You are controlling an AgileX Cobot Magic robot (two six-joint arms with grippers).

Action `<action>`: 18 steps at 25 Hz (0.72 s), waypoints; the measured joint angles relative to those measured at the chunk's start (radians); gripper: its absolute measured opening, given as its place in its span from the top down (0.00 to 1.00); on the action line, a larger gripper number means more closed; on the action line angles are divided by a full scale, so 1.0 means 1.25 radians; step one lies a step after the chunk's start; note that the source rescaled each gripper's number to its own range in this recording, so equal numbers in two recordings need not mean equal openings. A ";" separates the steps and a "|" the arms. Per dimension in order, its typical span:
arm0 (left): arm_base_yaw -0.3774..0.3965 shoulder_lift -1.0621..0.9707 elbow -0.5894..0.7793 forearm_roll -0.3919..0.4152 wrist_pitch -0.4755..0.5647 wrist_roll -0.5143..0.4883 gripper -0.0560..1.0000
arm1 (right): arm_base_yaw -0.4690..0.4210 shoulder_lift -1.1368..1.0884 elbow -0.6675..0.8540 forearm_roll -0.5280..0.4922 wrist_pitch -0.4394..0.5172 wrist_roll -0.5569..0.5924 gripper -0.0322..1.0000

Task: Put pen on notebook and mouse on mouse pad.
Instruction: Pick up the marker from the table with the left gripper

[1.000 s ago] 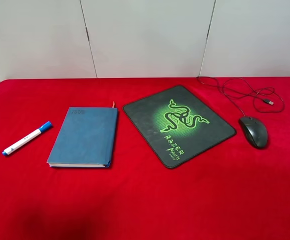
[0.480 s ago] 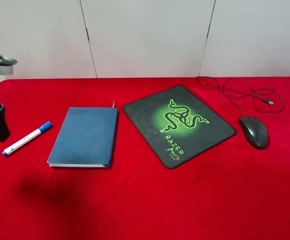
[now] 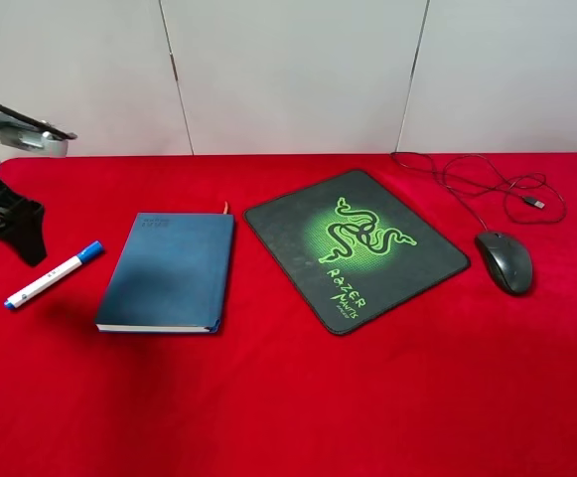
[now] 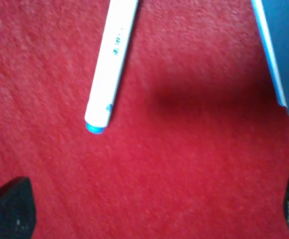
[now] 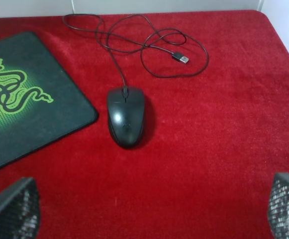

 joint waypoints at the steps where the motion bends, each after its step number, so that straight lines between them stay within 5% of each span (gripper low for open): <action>1: 0.000 0.014 -0.005 0.003 -0.004 0.009 0.00 | 0.000 0.000 0.000 0.000 0.000 0.000 0.00; 18: 0.007 0.152 -0.007 0.056 -0.154 0.087 0.00 | 0.000 0.000 0.000 0.000 0.000 0.000 0.00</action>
